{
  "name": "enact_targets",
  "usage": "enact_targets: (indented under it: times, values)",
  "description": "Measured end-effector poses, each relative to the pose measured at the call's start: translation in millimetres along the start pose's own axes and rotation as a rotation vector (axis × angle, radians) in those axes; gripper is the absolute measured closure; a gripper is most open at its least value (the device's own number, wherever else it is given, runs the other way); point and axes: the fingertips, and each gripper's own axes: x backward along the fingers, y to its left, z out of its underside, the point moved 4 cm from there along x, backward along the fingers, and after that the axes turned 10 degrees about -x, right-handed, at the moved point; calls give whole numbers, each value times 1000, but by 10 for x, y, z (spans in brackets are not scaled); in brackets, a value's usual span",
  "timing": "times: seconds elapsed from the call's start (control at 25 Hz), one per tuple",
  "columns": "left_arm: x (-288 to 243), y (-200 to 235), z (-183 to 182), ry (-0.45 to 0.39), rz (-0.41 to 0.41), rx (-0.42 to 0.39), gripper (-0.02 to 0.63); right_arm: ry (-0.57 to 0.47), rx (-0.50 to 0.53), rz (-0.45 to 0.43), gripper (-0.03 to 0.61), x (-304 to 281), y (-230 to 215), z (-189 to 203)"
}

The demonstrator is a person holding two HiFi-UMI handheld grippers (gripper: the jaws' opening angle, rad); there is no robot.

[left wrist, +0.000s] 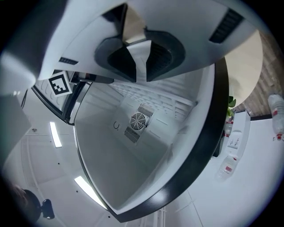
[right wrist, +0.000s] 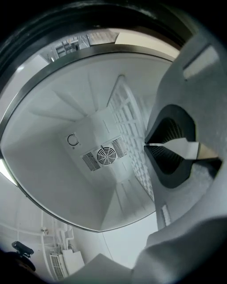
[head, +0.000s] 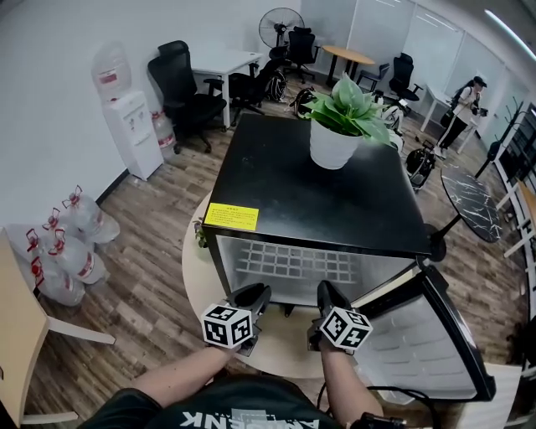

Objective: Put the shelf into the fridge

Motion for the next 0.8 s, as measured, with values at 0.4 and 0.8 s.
enact_targets:
  times: [0.4,0.8]
  values:
    - [229,20,-73,-17,11,-21,554,-19,20,16,554,-72,8,-37]
    - [584,-20,-234,-39,76,-152,569,-16,73,4,554,247,355,80]
